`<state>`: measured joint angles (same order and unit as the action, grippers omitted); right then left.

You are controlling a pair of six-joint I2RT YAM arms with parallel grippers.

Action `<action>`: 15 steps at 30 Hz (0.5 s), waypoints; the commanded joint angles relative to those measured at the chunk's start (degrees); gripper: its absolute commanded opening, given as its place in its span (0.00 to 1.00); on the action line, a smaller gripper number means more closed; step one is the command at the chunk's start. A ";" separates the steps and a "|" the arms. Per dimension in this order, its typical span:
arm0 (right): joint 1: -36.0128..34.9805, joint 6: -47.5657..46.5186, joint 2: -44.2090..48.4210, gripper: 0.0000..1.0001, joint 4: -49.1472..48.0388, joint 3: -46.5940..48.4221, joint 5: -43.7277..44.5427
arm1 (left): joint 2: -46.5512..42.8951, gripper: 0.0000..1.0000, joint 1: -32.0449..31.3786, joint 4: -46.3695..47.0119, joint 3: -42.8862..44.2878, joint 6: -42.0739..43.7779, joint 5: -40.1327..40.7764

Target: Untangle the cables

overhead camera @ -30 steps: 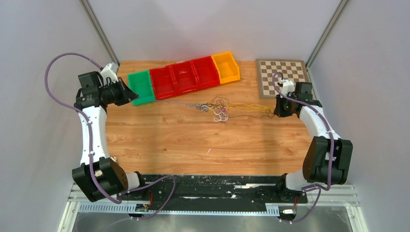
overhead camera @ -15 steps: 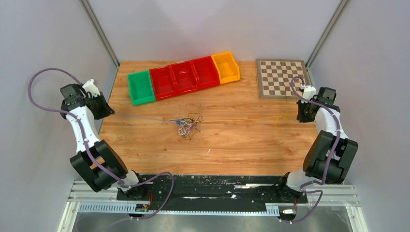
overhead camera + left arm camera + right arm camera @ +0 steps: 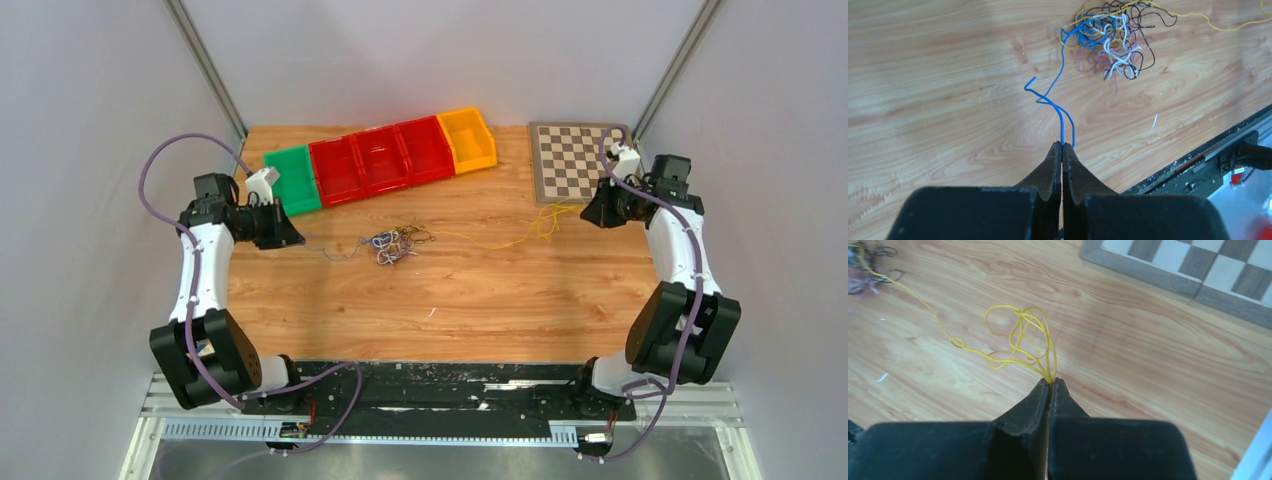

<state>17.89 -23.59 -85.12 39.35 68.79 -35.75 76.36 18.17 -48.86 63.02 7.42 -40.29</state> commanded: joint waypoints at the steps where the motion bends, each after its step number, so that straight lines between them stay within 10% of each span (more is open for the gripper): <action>1: -0.25 -0.05 1.61 0.00 3.15 0.97 -8.25 | -0.92 0.00 0.20 -1.72 1.63 3.95 -1.04; 7: -1.02 -4.91 -3.40 0.42 9.60 1.20 -0.49 | 3.27 0.18 0.20 -7.51 1.23 13.64 3.99; 15: -1.54 -11.22 -3.06 0.81 17.31 5.81 -4.90 | 0.97 0.86 0.20 -12.55 4.42 23.31 -0.41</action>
<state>16.95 -31.46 -89.01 53.71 70.26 -36.91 80.03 18.15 -58.76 63.88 24.56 -36.82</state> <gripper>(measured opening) 0.768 0.686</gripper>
